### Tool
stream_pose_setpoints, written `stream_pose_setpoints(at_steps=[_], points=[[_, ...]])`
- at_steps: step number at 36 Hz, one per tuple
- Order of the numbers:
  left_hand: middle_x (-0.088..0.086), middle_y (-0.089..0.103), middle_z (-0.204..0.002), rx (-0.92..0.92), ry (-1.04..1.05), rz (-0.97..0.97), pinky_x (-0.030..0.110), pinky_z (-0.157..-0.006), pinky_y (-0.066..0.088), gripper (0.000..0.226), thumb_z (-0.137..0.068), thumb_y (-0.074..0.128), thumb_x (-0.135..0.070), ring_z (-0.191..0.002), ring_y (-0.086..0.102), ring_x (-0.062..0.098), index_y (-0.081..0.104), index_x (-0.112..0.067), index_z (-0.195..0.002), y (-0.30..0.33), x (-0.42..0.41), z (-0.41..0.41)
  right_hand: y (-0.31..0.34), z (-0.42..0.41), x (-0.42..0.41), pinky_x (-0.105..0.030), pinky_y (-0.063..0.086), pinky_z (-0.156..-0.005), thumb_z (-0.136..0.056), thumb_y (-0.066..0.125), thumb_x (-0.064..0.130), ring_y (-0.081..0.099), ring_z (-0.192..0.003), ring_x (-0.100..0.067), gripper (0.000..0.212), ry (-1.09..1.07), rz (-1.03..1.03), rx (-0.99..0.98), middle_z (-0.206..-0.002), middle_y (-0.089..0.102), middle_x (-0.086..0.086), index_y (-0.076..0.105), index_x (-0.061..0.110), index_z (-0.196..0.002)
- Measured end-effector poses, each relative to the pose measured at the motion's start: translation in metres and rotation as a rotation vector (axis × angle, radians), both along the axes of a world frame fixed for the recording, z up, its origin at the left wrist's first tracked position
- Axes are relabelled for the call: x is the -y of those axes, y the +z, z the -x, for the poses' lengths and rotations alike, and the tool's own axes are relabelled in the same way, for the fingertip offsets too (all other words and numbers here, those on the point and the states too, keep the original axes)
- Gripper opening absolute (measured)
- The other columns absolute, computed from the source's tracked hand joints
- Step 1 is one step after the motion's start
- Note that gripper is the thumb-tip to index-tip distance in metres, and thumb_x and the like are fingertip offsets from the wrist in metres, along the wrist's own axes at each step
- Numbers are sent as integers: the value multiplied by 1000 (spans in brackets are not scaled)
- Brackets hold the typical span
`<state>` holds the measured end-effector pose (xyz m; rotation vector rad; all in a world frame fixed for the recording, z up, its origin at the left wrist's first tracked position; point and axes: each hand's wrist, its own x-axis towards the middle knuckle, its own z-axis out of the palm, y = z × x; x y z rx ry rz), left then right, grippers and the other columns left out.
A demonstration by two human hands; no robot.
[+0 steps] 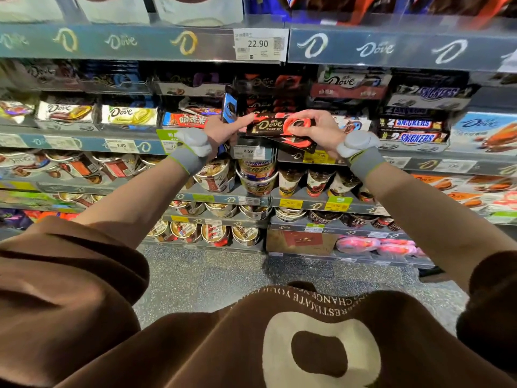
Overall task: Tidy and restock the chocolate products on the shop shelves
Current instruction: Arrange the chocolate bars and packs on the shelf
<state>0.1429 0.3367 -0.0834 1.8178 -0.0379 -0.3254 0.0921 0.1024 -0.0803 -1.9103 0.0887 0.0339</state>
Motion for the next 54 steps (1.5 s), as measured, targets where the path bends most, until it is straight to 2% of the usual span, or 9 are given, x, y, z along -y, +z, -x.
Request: stream_pose_setpoints(at_steps=[12,21,24,32,38,42,44,48,54], points=[[-8,60,-50,-143,-109,20,22,-50,44,24,-76,79,-26,-45,48,9,57,-16,-72,2,0,-11,2,-15,-8,-42,48,-99,-62,83,29,59,-112,-22,45,27,-23,-101,-119,63,-7,64,25,-102],[-3,58,-52,-224,-41,138,22,-43,42,26,-75,79,-19,-42,45,10,54,-11,-74,1,0,-16,3,-21,-10,-41,56,-88,-69,84,15,69,-91,-26,54,-99,-285,-267,-106,68,-21,61,-9,-111],[-2,56,-51,-228,-16,172,21,-42,41,27,-76,78,-17,-41,44,9,52,-9,-76,-1,-1,-17,6,-20,-8,-35,59,-75,-76,80,24,70,-77,-21,32,-137,-351,-304,-84,72,-15,64,-3,-84],[9,59,-77,-150,59,181,19,-43,42,24,-77,78,-15,-53,46,13,55,-7,-78,-3,8,-17,9,-30,-6,-25,58,-54,-89,64,36,65,-61,-13,30,-86,-147,-270,-81,64,-11,62,6,-85],[8,60,-75,-95,112,180,22,-44,41,28,-75,80,-18,-56,48,16,52,-10,-76,-6,11,-16,16,-39,-2,-31,59,-53,-88,66,32,62,-94,-22,45,-75,-23,-206,-107,56,-9,56,-4,-112],[2,61,-74,-26,148,143,21,-48,44,25,-75,80,-16,-59,51,14,54,-16,-75,-9,13,-15,14,-40,-2,-14,52,-49,-86,69,17,57,-55,-1,19,-98,55,-110,-75,48,1,52,13,-78],[0,59,-68,-1,180,117,21,-47,43,26,-75,80,-16,-54,49,12,54,-17,-72,-10,16,-17,11,-40,-2,-20,55,-58,-85,70,13,62,-72,-12,11,-106,95,-36,-90,63,-9,60,8,-88],[0,51,-57,71,196,45,21,-42,40,35,-74,81,-19,-42,40,10,47,-16,-65,-11,19,-22,2,-39,-4,-40,50,-94,-78,77,17,63,-101,-25,37,-149,204,61,-106,67,-10,65,0,-109],[4,51,-55,149,219,-56,26,-44,42,35,-74,81,-22,-34,41,9,47,-18,-64,-14,21,-27,-10,-39,-6,-32,45,-77,-72,81,35,48,-84,-16,34,-208,390,101,-77,48,7,49,22,-72]])
